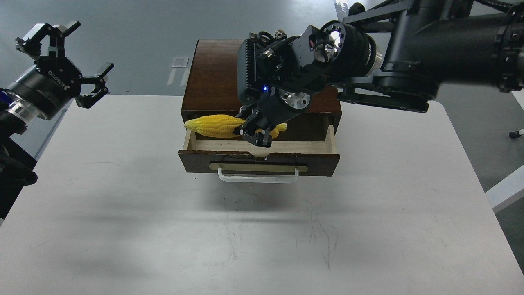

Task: Put corn in drawer with both arms
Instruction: 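Carry the corn over the open drawer and lower it inside, then open the right gripper and lift it out of the drawer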

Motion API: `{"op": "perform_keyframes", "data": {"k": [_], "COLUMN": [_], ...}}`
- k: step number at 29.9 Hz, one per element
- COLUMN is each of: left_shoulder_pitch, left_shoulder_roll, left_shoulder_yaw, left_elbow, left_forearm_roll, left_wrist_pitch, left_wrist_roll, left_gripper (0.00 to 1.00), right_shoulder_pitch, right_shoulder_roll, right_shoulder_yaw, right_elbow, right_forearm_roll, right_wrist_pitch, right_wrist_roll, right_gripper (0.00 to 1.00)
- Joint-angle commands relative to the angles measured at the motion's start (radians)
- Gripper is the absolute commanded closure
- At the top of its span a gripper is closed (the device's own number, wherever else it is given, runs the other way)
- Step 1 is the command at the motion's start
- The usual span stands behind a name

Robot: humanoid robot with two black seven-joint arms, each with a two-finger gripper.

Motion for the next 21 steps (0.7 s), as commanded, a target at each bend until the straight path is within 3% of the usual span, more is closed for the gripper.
{"op": "perform_keyframes", "data": {"k": [1,7,9,11,12,21], "left_shoulder_pitch": [0.000,0.002,0.002,0.003,0.005,0.005], "left_shoulder_roll": [0.003,0.003,0.003,0.003,0.003,0.004], "left_shoulder_yaw": [-0.001,0.000,0.000,0.000,0.000,0.000], "left_elbow": [0.000,-0.002,-0.002,0.000,-0.002,-0.002], "left_forearm_roll": [0.000,0.000,0.000,0.000,0.000,0.000], "left_wrist_pitch": [0.000,0.000,0.000,0.000,0.000,0.000], "left_wrist_roll": [0.000,0.000,0.000,0.000,0.000,0.000], "left_gripper": [0.02,0.02,0.02,0.02,0.02,0.02], "right_shoulder_pitch": [-0.015,-0.024,-0.027,-0.027,-0.027,-0.027], "right_shoulder_roll": [-0.003,-0.009,-0.011,-0.012,-0.014,-0.021], "right_shoulder_yaw": [-0.008,-0.030,-0.030,-0.030,-0.030,-0.026], "right_elbow": [-0.001,-0.004,-0.004,-0.004,-0.002,-0.001], "right_forearm_roll": [0.000,0.001,0.001,0.003,0.003,0.009], "right_wrist_pitch": [0.000,0.000,0.000,0.000,0.000,-0.003], "right_wrist_roll": [0.000,0.000,0.000,0.000,0.000,0.000], "right_gripper": [0.91,0.79,0.66,0.32,0.25,0.19]}}
